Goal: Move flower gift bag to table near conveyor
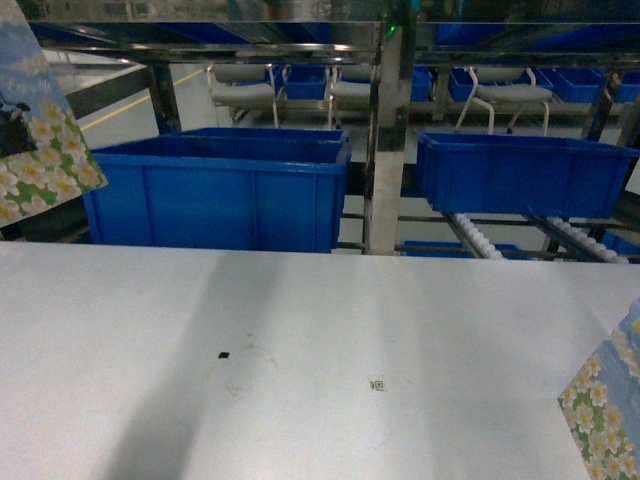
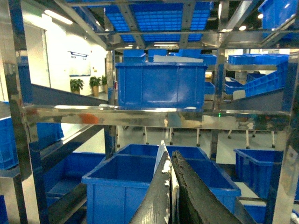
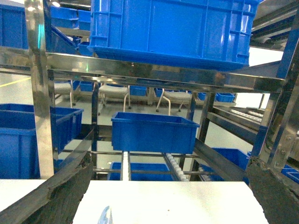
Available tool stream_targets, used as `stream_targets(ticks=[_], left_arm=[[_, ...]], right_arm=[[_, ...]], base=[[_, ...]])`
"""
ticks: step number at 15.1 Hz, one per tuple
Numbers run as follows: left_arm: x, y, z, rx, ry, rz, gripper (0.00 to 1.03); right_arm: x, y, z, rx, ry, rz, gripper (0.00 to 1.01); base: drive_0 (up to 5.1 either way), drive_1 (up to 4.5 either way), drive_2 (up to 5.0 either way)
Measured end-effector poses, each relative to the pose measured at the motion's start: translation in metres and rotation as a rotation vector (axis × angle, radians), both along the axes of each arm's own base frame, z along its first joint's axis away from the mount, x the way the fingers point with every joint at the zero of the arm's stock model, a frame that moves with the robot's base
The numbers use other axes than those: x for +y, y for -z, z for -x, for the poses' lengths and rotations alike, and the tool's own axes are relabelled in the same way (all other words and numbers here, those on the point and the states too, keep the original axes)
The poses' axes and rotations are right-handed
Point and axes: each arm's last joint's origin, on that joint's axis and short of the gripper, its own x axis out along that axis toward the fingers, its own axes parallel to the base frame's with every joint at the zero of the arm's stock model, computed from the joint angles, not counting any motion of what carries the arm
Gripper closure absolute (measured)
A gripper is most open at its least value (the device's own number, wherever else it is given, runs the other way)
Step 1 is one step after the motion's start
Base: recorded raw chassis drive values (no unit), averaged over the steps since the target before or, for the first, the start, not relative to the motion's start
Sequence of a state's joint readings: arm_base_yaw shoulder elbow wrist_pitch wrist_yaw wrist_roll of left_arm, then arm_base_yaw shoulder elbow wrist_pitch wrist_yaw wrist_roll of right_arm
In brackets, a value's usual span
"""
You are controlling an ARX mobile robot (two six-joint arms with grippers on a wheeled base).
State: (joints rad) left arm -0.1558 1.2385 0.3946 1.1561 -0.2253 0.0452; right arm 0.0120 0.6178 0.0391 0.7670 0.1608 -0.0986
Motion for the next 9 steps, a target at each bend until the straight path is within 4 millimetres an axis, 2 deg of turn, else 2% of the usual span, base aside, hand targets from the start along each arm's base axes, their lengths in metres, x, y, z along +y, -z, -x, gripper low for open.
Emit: stream_targets(ticks=[2, 3, 4, 6, 9], left_arm=[[0.024, 0.027, -0.02, 0.035, -0.069, 0.055, 1.01], [0.032, 0.05, -0.029, 0.129, -0.097, 0.069, 1.01], [0.034, 0.079, -0.04, 0.251, -0.105, 0.07, 1.01], [0.032, 0.114, -0.052, 0.386, -0.099, 0.069, 1.01], [0.018, 0.114, -0.06, 0.375, -0.06, 0.063, 1.01]], right_arm=[[0.0, 0.0, 0.0, 0.0, 0.0, 0.0, 0.03], [0.0, 0.0, 0.0, 0.0, 0.0, 0.0, 0.03], [0.0, 0.0, 0.0, 0.0, 0.0, 0.0, 0.03], [0.0, 0.0, 0.0, 0.0, 0.0, 0.0, 0.03], [0.0, 0.0, 0.0, 0.0, 0.0, 0.0, 0.03]], base=[[0.0, 0.0, 0.0], [0.0, 0.0, 0.0], [0.0, 0.0, 0.0], [0.0, 0.0, 0.0], [0.0, 0.0, 0.0]])
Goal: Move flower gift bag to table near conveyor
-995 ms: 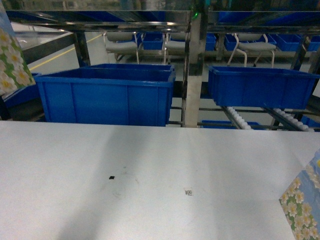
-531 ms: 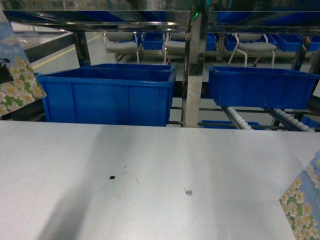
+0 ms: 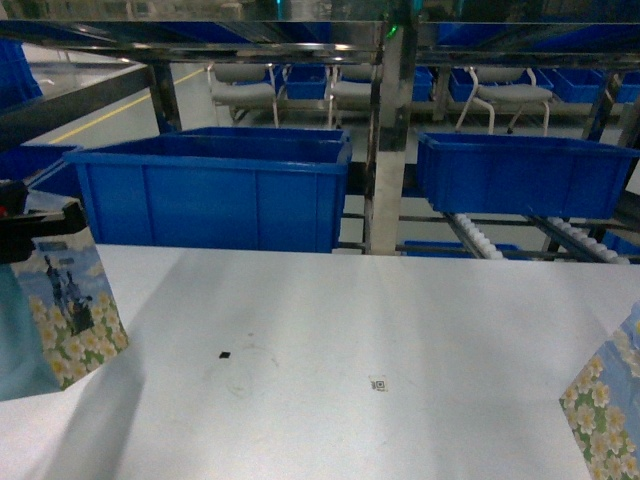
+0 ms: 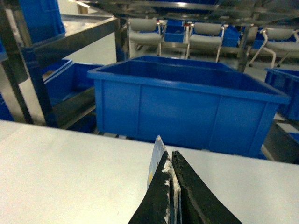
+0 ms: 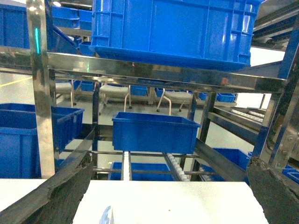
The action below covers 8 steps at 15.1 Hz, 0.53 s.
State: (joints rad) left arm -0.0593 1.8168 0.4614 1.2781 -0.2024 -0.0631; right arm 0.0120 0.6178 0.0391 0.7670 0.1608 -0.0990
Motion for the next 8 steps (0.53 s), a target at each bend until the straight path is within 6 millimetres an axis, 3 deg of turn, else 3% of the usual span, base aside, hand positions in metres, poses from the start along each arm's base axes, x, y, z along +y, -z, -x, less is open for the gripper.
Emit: stream_targets(ticks=[6, 8], left_arm=[[-0.029, -0.027, -0.023, -0.119, 0.093, -0.014, 1.01], [-0.037, -0.024, -0.027, -0.113, 0.118, -0.019, 1.01]], right_arm=[[0.0, 0.0, 0.0, 0.0, 0.0, 0.0, 0.03], [0.0, 0.0, 0.0, 0.0, 0.0, 0.0, 0.03]], base=[[0.0, 0.0, 0.0], [0.0, 0.0, 0.0]])
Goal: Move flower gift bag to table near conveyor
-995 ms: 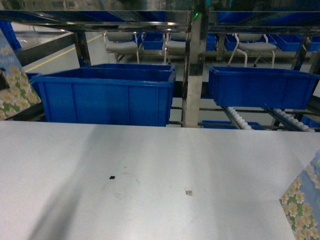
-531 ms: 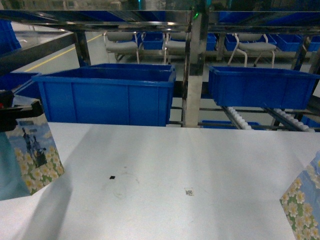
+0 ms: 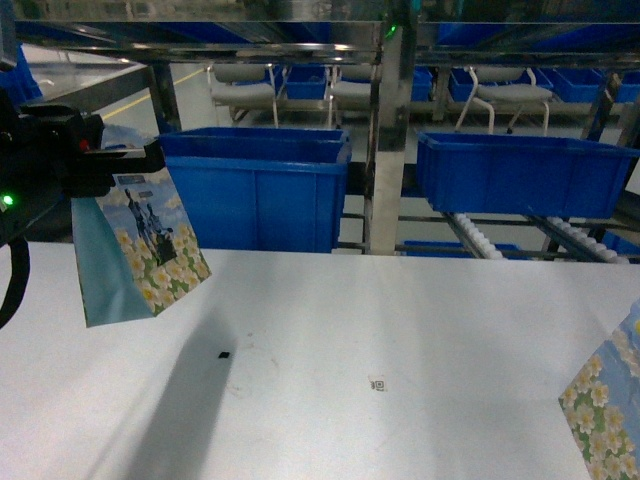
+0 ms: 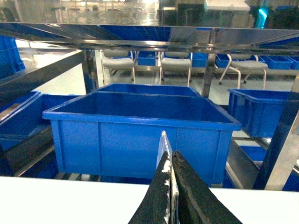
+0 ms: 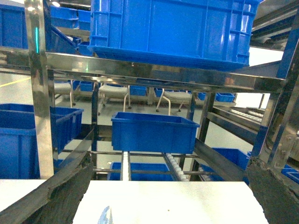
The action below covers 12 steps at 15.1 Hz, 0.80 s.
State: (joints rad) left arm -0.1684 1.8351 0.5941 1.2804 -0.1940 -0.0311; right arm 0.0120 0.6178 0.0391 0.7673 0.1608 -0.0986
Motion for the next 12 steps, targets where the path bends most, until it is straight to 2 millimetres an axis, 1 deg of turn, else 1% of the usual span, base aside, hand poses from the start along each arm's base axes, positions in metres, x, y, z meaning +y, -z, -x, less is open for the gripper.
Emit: stream_targets(ticks=[2, 4, 7, 9, 10, 12], left_arm=[[-0.006, 0.004, 0.0, 0.012, 0.009, -0.004, 1.01], [-0.01, 0.012, -0.001, 0.04, 0.014, -0.009, 1.01], [-0.031, 0.008, 0.0, 0.021, 0.057, -0.012, 1.01], [-0.035, 0.009, -0.003, 0.018, 0.063, -0.006, 1.01], [-0.035, 0.013, -0.006, 0.028, 0.055, 0.01, 1.01], [-0.031, 0.032, -0.012, 0.082, 0.039, 0.023, 1.01]], right_arm=[[0.0, 0.0, 0.0, 0.0, 0.0, 0.0, 0.03], [0.0, 0.0, 0.0, 0.0, 0.0, 0.0, 0.03], [0.0, 0.0, 0.0, 0.0, 0.0, 0.0, 0.03], [0.0, 0.0, 0.0, 0.0, 0.0, 0.0, 0.03], [0.0, 0.0, 0.0, 0.0, 0.0, 0.0, 0.03], [0.0, 0.0, 0.0, 0.0, 0.0, 0.0, 0.03]], base=[[0.0, 0.0, 0.0], [0.0, 0.0, 0.0], [0.0, 0.0, 0.0], [0.0, 0.0, 0.0], [0.0, 0.0, 0.0], [0.0, 0.0, 0.0]])
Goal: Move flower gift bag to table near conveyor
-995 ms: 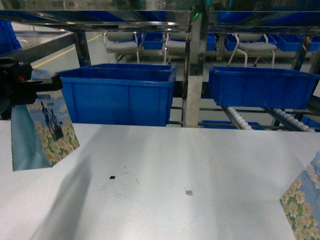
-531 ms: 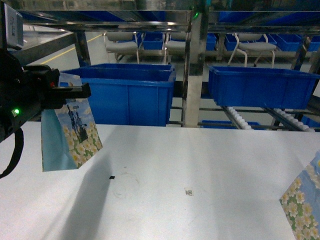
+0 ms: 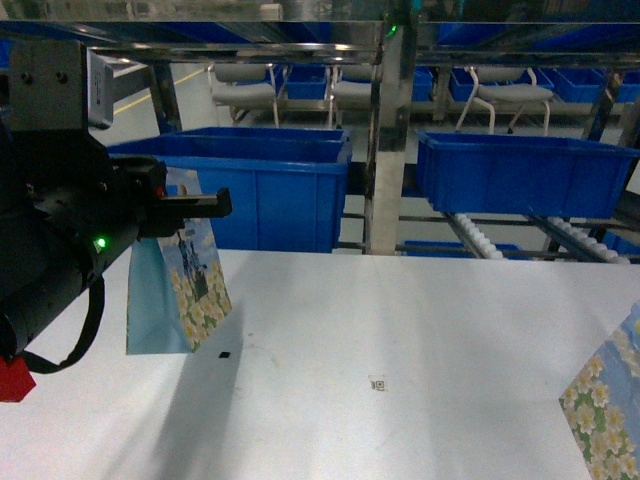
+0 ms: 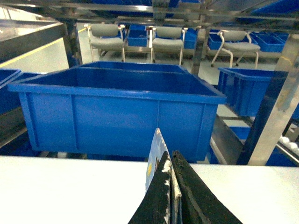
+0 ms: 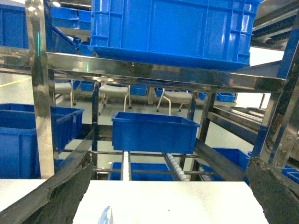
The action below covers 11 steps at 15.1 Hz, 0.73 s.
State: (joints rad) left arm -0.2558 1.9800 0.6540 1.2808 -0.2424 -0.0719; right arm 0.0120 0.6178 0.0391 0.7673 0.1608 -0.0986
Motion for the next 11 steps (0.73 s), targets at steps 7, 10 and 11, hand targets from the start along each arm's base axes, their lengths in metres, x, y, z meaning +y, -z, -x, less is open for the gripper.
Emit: stream_targets(ticks=[7, 10, 11], left_arm=[[0.001, 0.026, 0.006, 0.082, -0.003, 0.013, 1.01], [-0.008, 0.031, 0.019, 0.096, 0.007, 0.003, 1.01], [-0.015, 0.031, 0.026, 0.107, 0.029, -0.011, 1.01]], right_arm=[[0.0, 0.0, 0.0, 0.0, 0.0, 0.0, 0.03], [0.0, 0.0, 0.0, 0.0, 0.0, 0.0, 0.03], [0.0, 0.0, 0.0, 0.0, 0.0, 0.0, 0.03]], base=[[0.0, 0.0, 0.0], [0.0, 0.0, 0.0], [0.0, 0.0, 0.0]])
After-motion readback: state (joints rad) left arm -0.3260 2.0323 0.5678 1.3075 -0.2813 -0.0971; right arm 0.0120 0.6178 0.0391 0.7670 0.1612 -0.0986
